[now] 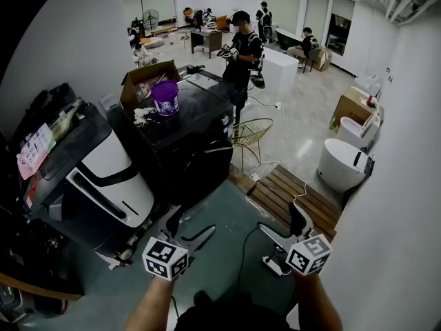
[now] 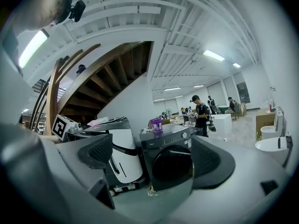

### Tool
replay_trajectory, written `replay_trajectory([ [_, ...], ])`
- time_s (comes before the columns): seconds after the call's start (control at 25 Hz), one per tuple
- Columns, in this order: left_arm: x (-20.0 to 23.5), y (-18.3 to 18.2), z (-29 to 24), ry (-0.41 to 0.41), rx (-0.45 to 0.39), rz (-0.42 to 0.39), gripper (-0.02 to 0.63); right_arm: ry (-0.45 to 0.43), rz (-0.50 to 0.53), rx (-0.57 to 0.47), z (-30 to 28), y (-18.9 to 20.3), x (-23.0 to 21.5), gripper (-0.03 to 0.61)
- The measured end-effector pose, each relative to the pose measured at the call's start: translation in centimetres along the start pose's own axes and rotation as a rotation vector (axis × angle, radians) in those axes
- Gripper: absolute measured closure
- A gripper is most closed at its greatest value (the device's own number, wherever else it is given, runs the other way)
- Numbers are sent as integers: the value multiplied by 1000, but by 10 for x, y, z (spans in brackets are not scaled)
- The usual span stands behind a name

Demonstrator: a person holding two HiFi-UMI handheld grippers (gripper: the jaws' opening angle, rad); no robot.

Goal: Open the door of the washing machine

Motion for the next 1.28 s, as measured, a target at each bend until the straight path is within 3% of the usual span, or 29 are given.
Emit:
replay_trajectory([
  [0.88, -84, -1, -88, 80, 17, -36, 164, 75, -120, -54, 79, 7, -84, 52],
  [1.08, -75, 0, -113, 116, 17, -29, 164, 105, -142, -42, 72, 12, -101, 52],
  [1.28, -36, 2, -147, 140, 8, -22, 164, 135, -149, -23, 31, 13, -125, 54],
])
Point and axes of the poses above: the fingertips, and each gripper's own axes: z backward along the fingers, x to its left, y out of its underside, the point moved 2 cm from there along z, backward along the fingers, and after that the axes turned 3 degrees about -x, right-handed, at the moved point
